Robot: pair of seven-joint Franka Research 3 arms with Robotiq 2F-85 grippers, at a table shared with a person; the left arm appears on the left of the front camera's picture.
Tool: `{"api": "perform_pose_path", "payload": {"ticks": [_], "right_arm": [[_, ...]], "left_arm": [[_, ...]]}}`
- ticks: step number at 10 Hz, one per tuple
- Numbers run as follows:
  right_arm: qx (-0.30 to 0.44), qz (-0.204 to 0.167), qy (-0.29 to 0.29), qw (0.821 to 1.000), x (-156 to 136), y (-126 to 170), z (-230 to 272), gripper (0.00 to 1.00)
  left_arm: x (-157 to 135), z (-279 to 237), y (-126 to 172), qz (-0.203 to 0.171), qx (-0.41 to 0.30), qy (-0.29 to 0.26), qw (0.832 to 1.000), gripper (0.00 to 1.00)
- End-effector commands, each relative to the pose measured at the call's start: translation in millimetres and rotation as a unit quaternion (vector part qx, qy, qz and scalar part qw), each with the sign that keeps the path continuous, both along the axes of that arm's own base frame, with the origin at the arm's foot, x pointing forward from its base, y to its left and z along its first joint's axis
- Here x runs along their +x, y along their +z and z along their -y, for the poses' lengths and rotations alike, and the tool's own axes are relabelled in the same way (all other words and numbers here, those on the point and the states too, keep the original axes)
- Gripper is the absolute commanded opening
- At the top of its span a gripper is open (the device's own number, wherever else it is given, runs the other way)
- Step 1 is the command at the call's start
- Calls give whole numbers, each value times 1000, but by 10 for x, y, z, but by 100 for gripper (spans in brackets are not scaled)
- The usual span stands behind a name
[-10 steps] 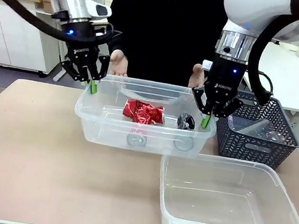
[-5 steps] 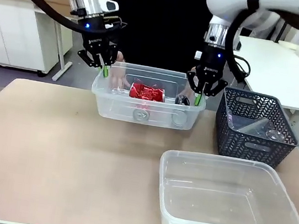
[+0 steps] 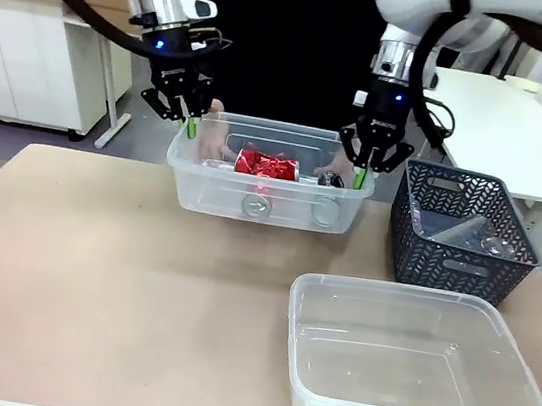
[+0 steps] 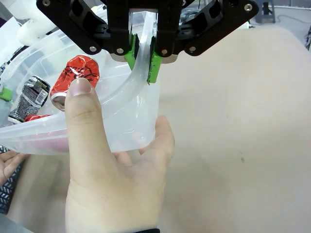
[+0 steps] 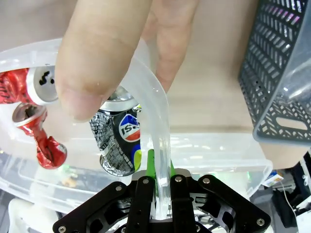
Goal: Sort the waste into each basket.
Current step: Release the Organizing box you were holding.
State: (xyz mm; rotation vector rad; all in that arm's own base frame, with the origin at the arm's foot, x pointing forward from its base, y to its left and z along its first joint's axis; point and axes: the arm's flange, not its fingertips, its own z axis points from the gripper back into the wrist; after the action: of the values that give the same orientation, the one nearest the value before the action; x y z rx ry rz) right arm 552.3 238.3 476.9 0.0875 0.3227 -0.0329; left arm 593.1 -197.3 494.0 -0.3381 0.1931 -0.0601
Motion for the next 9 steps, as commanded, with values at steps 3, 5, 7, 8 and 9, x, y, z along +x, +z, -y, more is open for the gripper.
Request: {"api": "perform_pose_path", "payload": {"ticks": [3, 5, 7, 8, 9], "right_arm": [[1, 5, 0, 1000, -85, -33, 1, 6], [1, 5, 0, 1000, -85, -33, 1, 6], [28, 32, -11, 999, -56, 73, 56, 51], [42, 65, -29, 997, -127, 142, 118, 61], [55, 102, -53, 992, -226, 227, 236, 100]], "left_arm": [[-77, 9, -19, 3, -3, 0, 1000, 9], [-77, 9, -19, 3, -3, 0, 1000, 9], [-22, 11, 47, -3, -3, -3, 1000, 67], [-84, 13, 111, 13, 1, 0, 1000, 67], [-193, -23, 224, 36, 2, 6, 999, 100]]}}
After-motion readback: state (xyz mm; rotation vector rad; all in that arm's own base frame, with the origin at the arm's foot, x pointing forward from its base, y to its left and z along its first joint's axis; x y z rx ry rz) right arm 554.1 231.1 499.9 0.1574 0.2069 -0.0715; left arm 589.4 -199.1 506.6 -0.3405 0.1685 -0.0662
